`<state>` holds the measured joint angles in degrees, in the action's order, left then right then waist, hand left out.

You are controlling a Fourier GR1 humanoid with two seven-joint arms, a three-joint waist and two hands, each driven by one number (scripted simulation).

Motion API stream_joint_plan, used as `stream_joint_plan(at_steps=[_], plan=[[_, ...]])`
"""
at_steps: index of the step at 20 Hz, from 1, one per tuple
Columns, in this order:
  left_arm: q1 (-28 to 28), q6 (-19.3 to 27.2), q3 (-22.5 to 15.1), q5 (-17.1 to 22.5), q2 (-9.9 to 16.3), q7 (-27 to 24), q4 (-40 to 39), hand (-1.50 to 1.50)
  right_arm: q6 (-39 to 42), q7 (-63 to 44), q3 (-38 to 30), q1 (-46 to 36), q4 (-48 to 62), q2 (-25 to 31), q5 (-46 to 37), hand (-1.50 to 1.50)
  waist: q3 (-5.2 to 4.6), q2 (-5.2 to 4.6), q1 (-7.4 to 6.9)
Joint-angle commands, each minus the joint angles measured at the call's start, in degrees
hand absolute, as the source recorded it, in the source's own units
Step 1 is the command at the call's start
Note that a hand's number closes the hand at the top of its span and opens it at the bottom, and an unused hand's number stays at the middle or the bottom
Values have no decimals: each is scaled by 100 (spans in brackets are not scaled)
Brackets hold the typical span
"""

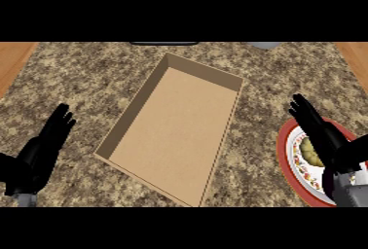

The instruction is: Pick the squash from the plate and place it in the cardboard box

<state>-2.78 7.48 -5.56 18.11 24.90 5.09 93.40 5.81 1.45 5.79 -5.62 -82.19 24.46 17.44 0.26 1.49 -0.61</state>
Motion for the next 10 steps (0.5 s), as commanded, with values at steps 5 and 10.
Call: stream_joint_plan(at_steps=[5,10], plan=[[36,106,58,-840,591,-222,-309,0,440,2781,-1423,-273,-892,1536,-623,-150,21,20,668],[0,167,-119,-1101,570,-300,-447,0,-583,4214,-2927,-113,-327,1350,-588,-150,65,-140,833]])
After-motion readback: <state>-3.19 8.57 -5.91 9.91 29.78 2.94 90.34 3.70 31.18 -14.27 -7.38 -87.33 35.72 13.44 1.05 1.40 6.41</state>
